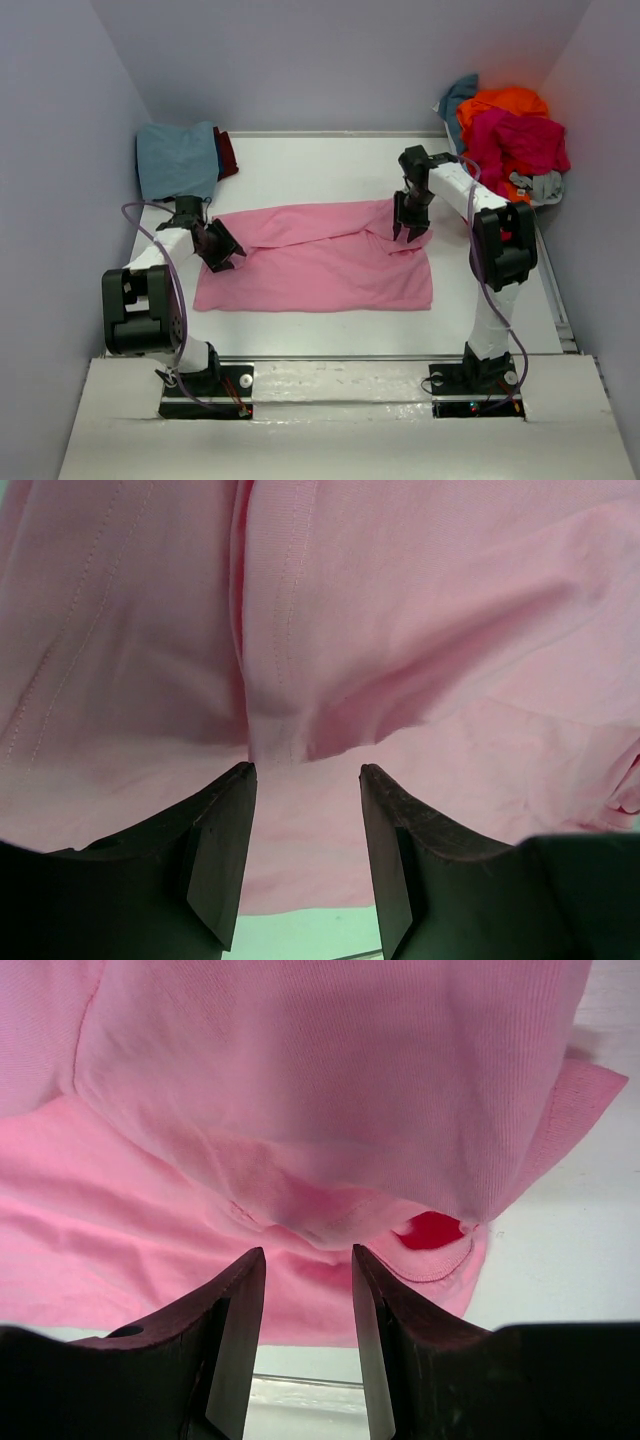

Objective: Fold and stack the t-shirts
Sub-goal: Fold the tshirt

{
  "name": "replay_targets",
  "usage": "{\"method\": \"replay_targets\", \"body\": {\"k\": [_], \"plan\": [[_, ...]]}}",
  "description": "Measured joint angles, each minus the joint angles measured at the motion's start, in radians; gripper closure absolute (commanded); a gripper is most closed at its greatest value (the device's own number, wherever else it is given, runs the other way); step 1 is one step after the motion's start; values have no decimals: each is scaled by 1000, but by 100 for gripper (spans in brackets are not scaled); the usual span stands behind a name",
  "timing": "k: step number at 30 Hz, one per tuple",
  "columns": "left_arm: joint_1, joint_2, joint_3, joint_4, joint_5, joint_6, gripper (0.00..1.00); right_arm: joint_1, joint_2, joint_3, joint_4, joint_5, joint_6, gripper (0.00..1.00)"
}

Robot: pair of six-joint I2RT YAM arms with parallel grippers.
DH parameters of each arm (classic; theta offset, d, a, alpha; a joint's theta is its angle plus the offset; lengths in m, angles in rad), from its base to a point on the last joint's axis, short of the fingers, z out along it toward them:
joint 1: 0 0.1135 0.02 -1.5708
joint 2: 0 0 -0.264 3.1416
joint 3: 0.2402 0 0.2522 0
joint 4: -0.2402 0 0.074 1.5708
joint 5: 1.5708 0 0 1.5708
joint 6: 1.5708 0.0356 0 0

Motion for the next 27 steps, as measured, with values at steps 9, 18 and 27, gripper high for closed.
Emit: {"method": "replay_targets", "body": {"k": [9,18,27], "plan": [[19,0,-24,22,3,5,43,0,-3,-18,3,1,3,54],[64,5,-24,23,0,39,44,0,-3,-18,4,1,3,54],[67,65,-24,46,18,52,46,0,-3,-18,4,3,4,54]]}}
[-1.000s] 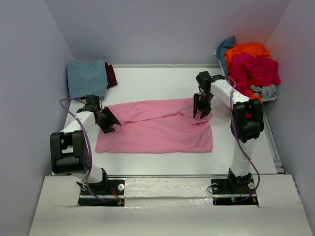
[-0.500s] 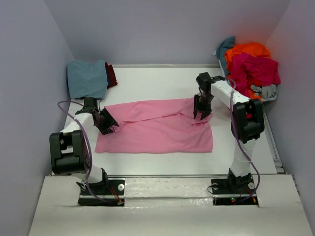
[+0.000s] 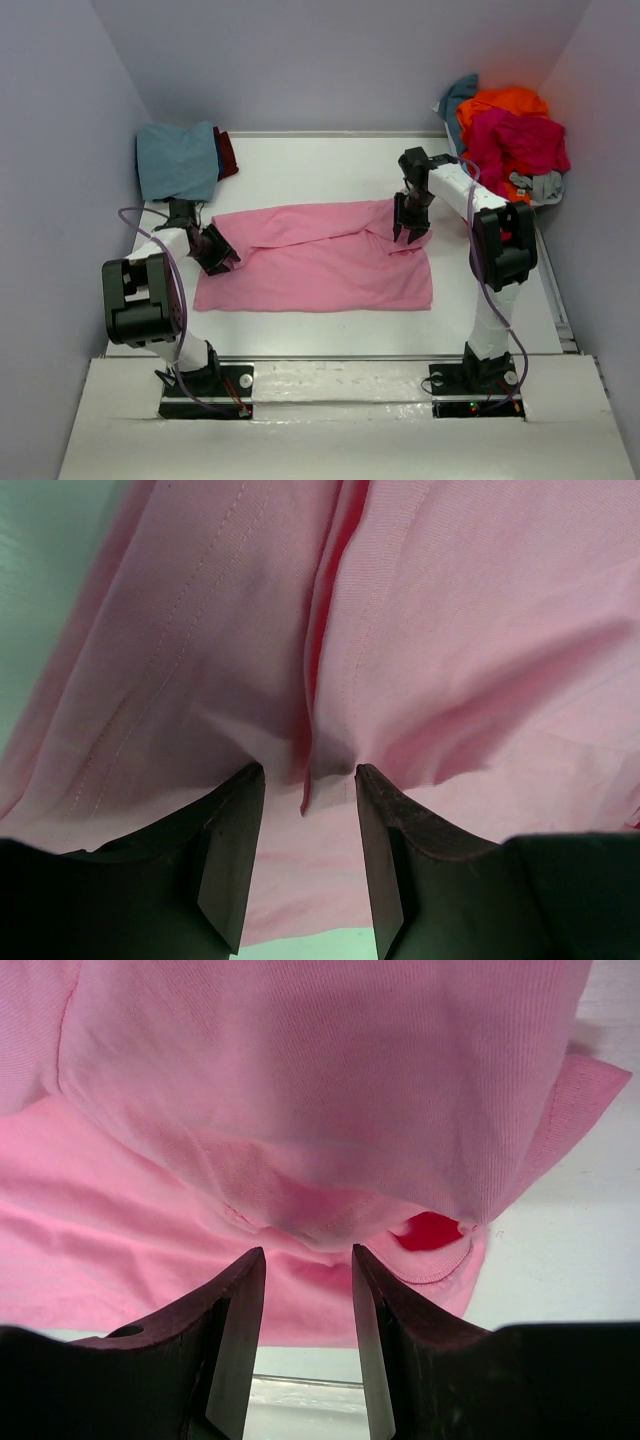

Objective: Fold and stack the t-shirts
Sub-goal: Fold the tshirt

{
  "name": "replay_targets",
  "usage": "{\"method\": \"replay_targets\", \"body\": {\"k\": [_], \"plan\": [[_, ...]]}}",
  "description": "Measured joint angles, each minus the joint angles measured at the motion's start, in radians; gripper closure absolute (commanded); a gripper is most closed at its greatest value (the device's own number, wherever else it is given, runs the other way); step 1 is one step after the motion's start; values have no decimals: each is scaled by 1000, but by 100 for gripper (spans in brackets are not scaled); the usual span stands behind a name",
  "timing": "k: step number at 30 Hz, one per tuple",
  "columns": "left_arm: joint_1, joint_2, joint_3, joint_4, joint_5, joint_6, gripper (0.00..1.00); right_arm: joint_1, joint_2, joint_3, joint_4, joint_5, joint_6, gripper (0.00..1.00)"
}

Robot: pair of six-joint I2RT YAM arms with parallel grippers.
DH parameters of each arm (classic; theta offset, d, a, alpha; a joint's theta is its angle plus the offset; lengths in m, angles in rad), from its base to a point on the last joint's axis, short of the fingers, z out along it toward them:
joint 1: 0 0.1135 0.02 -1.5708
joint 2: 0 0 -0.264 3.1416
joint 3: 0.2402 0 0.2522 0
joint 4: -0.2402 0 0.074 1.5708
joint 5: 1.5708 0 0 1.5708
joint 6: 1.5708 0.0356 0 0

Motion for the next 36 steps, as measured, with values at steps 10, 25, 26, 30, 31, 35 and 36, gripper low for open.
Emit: {"method": "replay_targets", "body": {"k": [10,25,26,30,31,35,36], "plan": [[1,7,2,3,12,24,47,0,0,0,0,0,4,54],[1,5,2,79,97,39,47,0,0,0,0,0,4,54],[1,5,2,82,103,39,47,0,0,0,0,0,4,54],[1,5,0,83,119,40,59,0,0,0,0,0,4,54],[1,5,0,82,122,40,67,0,0,0,0,0,4,54],[1,5,-8,81,122,42,89,0,0,0,0,0,4,54],[0,5,-10,80,119,42,90,0,0,0,0,0,4,54]]}}
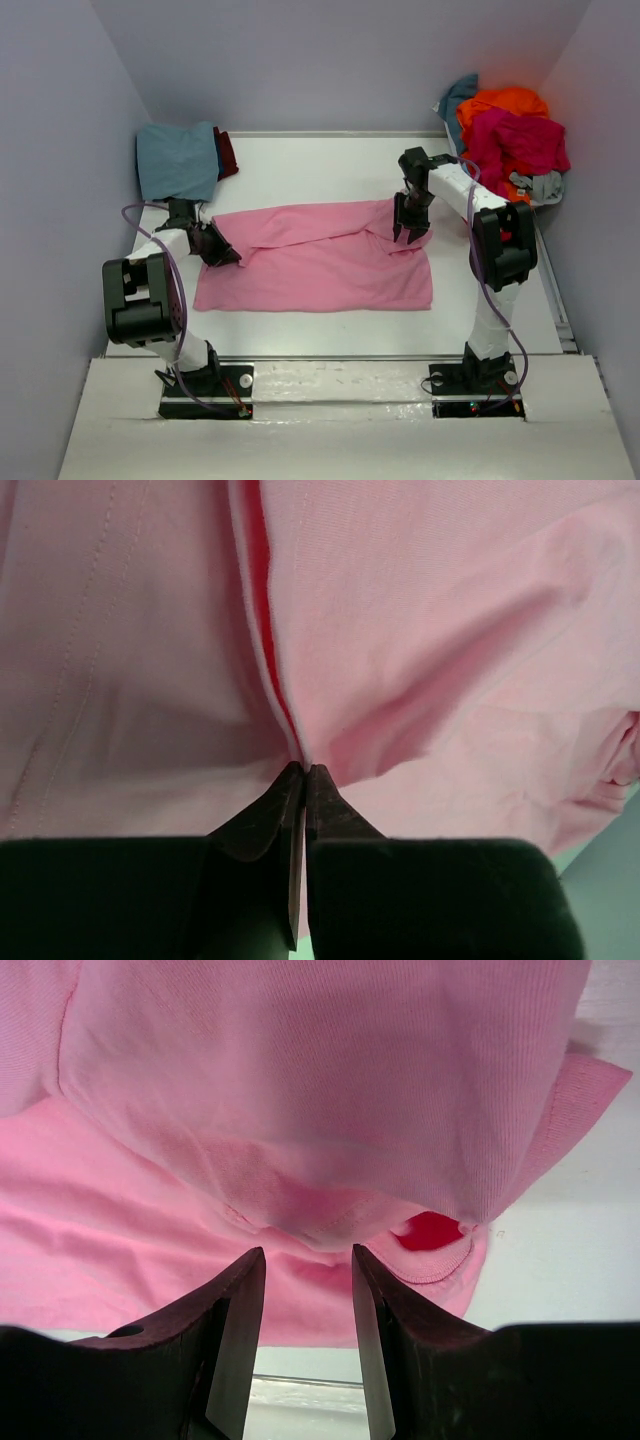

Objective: Fold and stack the t-shirts
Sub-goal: Fold the tshirt

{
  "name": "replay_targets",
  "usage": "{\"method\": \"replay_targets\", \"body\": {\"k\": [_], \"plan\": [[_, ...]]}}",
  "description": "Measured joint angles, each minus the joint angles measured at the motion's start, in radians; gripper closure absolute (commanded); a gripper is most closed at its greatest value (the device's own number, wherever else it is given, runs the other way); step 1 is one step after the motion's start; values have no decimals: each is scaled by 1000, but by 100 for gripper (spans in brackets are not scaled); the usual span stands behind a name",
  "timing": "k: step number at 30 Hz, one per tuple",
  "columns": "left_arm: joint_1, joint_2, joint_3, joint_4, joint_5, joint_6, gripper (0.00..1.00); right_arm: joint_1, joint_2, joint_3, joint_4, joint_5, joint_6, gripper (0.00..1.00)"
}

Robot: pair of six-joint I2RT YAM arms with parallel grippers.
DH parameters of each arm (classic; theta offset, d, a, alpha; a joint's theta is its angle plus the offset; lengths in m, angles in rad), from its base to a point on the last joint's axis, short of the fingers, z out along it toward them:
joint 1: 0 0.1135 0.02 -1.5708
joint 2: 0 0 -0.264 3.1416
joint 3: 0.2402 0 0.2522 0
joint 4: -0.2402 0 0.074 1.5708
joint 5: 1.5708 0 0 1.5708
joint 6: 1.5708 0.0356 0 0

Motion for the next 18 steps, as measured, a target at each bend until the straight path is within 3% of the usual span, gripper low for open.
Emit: {"method": "replay_targets", "body": {"k": [4,18], "plan": [[0,0,-8,0,-10,-3,94,0,0,0,0,0,0,54],[0,-33,-18,-42,-163,-40,94,0,0,0,0,0,0,54]]}}
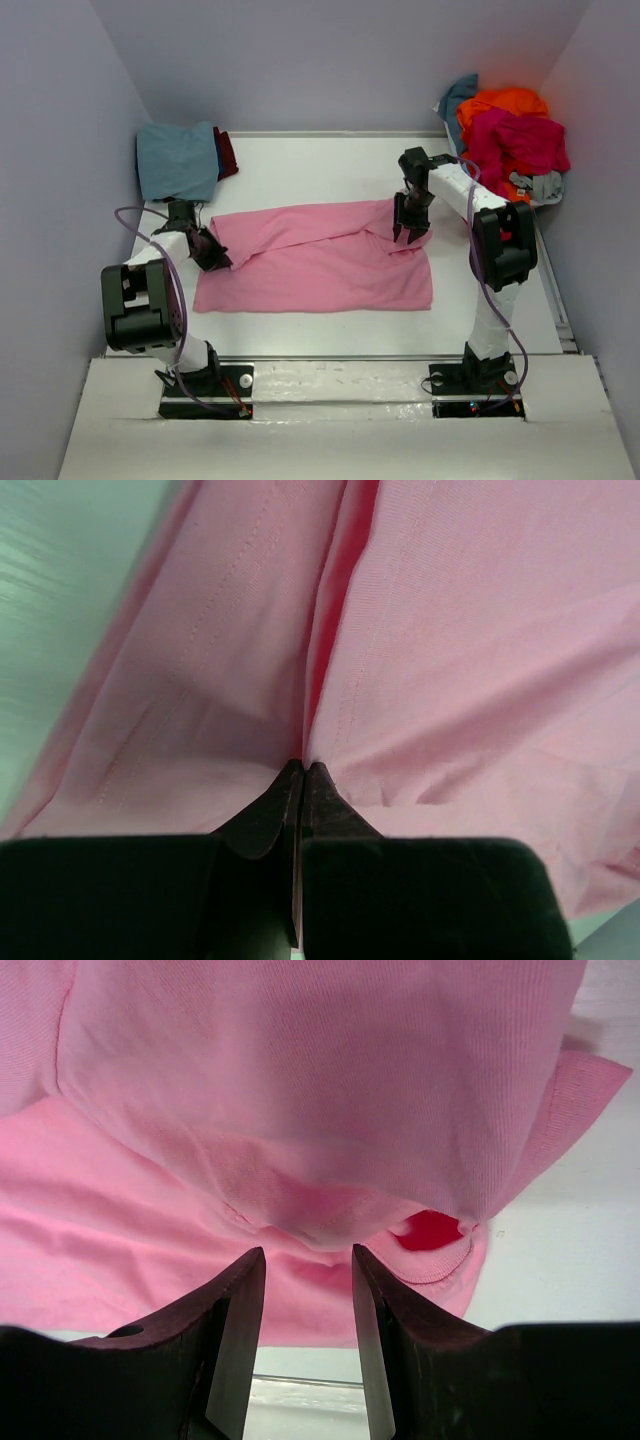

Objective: Fold and stack the t-shirts
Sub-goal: Fold the tshirt

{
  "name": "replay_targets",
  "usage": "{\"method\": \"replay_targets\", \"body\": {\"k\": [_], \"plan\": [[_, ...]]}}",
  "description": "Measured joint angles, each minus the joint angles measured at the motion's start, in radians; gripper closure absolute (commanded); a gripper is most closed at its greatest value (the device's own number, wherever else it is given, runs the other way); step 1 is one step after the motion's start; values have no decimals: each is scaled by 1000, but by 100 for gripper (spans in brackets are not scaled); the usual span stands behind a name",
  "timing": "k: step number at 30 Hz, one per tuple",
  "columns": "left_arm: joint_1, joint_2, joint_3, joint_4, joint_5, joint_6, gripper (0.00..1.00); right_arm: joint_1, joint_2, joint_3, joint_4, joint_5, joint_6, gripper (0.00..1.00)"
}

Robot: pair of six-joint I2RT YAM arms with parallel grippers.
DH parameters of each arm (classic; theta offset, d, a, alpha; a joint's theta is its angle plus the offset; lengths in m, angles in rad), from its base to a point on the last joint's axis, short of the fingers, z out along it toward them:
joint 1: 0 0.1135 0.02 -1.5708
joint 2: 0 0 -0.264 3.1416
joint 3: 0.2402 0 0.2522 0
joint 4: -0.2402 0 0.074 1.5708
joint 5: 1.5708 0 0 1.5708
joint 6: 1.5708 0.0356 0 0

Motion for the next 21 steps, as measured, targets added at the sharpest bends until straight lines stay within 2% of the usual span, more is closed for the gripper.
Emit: {"method": "replay_targets", "body": {"k": [8,21], "plan": [[0,-44,2,3,-53,-39,94,0,-2,-12,9,-1,-1,55],[0,-28,37,13,-104,-66,94,8,-52,-150,26,-24,-8,57]]}}
